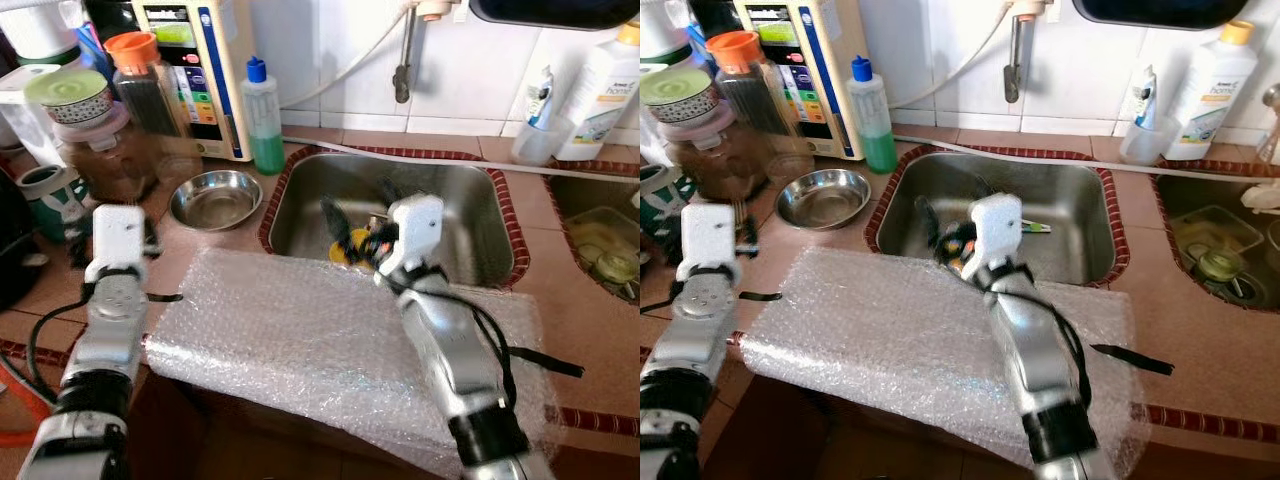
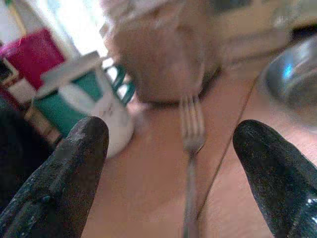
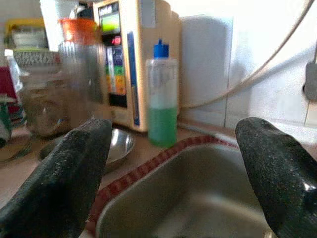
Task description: Kitchen organization
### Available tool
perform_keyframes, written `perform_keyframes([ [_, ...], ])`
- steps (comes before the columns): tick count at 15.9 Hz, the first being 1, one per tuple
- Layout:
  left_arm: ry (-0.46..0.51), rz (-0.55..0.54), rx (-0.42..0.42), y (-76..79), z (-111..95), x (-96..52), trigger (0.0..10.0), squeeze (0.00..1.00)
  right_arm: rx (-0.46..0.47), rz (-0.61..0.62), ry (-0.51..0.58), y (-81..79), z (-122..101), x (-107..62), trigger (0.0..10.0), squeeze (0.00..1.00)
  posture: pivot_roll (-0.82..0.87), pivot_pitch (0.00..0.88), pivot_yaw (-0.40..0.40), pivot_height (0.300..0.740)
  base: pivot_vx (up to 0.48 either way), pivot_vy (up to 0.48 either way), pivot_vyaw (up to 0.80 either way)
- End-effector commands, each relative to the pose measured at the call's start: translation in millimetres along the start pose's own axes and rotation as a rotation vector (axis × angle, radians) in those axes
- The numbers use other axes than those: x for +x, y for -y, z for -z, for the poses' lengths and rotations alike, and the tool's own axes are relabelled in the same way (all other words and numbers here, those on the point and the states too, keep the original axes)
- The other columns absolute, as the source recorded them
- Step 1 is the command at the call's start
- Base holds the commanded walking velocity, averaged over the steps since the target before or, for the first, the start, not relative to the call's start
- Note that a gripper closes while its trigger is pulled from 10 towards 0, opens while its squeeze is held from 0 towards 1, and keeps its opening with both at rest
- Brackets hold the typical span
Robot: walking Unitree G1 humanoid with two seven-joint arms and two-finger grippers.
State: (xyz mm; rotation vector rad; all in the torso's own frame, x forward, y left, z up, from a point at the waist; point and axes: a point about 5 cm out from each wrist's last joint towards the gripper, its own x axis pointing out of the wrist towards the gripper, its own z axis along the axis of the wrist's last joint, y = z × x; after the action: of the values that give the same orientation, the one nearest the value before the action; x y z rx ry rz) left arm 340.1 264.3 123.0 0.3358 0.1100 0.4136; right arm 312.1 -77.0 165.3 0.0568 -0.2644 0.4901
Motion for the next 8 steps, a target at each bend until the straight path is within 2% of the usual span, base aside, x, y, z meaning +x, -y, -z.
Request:
perform_keyframes([
  [1,-0.027,0.004,-0.013,-1.9,-1.3,4.1,10.0,0.0,0.007,-0.022,0.01,-4.2,-6.3,0.9,10.0,0.0,0.07,0.029,0.089,0.74,0.0,0.0,0.0],
  [8,-0.205,0.095,-0.154,13.4,21.5,3.6,10.0,0.0,0.025,-0.087,-0.043,-11.9,-13.3,-4.8,10.0,0.0,0.06,0.031,0.076,0.74,0.0,0.0,0.0],
])
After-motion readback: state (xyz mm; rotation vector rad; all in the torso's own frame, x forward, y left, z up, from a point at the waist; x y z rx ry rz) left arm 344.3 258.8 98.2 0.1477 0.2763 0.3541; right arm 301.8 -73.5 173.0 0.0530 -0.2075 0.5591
